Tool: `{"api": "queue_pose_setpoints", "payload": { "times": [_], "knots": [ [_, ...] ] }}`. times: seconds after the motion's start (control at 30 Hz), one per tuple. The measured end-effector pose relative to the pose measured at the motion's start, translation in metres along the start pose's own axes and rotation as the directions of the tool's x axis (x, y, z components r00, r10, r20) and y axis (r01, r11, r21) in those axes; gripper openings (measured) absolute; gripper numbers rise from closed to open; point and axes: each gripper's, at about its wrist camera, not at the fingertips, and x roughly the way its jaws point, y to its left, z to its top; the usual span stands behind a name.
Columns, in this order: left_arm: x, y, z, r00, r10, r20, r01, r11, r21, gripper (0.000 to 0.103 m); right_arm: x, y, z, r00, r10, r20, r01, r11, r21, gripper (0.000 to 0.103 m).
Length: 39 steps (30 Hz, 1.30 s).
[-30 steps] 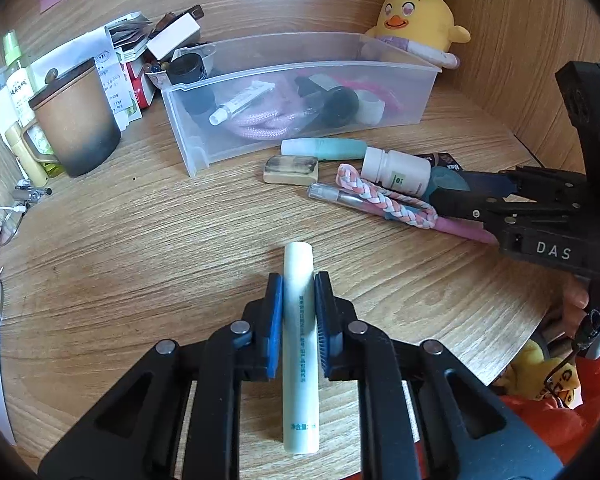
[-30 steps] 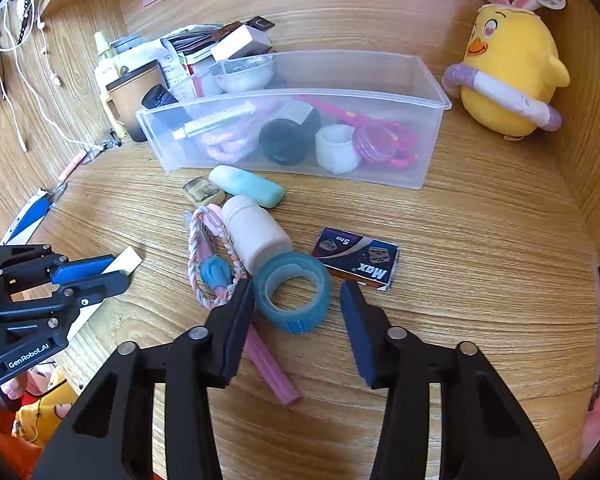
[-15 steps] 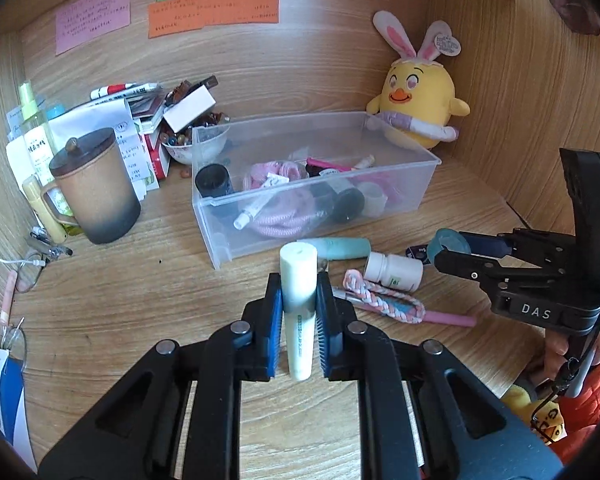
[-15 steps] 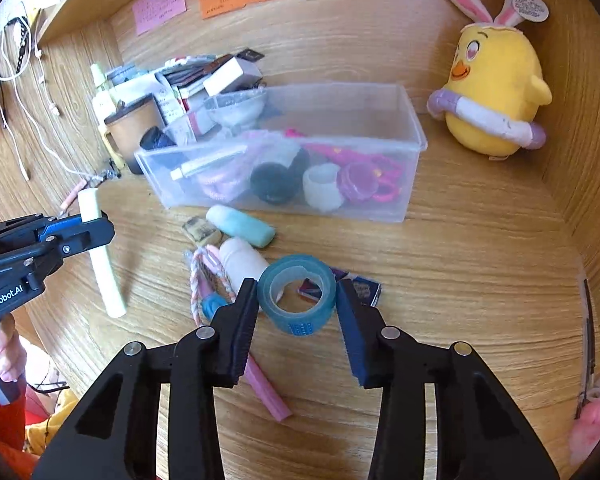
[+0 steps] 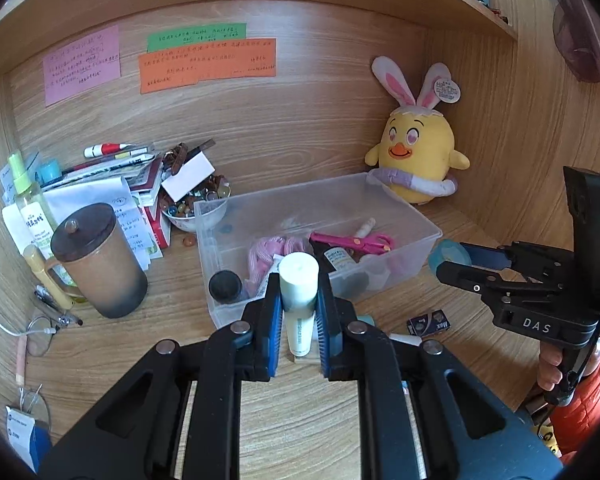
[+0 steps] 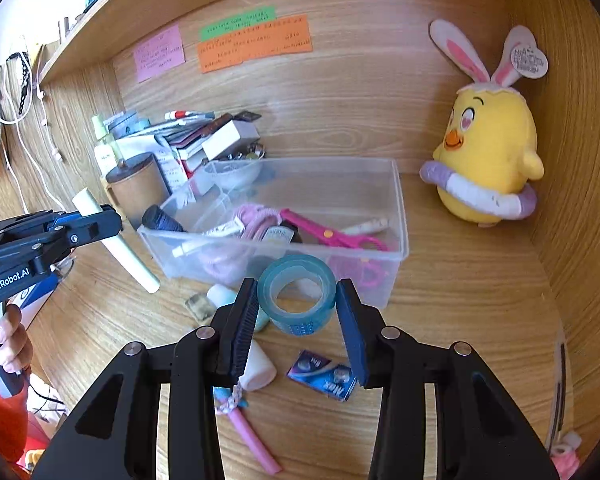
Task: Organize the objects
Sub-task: 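Place green tube into box with left tool while right tool places tape roll there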
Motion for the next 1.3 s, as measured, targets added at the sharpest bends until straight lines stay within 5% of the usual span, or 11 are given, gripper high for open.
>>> {"api": "queue_pose_setpoints", "payload": {
  "times": [0.43, 0.87, 1.13, 1.3],
  "knots": [
    [0.023, 0.009, 0.047, 0.999, -0.036, 0.037, 0.037, 0.999, -0.028, 0.015, 0.023, -0.003, 0.046, 1.000, -0.010, 0.024, 0.011, 0.999, -0.040, 0.037],
    [0.086, 0.010, 0.045, 0.989, -0.110, -0.103, 0.104, 0.993, -0.061, 0.015, 0.082, -0.010, 0.046, 0.995, -0.011, -0.099, 0.007, 0.999, -0.044, 0.037],
    [0.105, 0.017, 0.043, 0.986, -0.083, -0.146, 0.071, 0.994, -0.083, 0.016, 0.098, -0.012, 0.044, 0.991, -0.024, -0.134, 0.017, 0.998, -0.053, 0.037],
    [0.109, 0.025, 0.042, 0.988, -0.015, -0.155, 0.001, 0.996, -0.092, 0.030, 0.098, -0.012, 0.044, 0.990, -0.049, -0.134, 0.041, 0.997, -0.061, 0.038]
  ]
}}
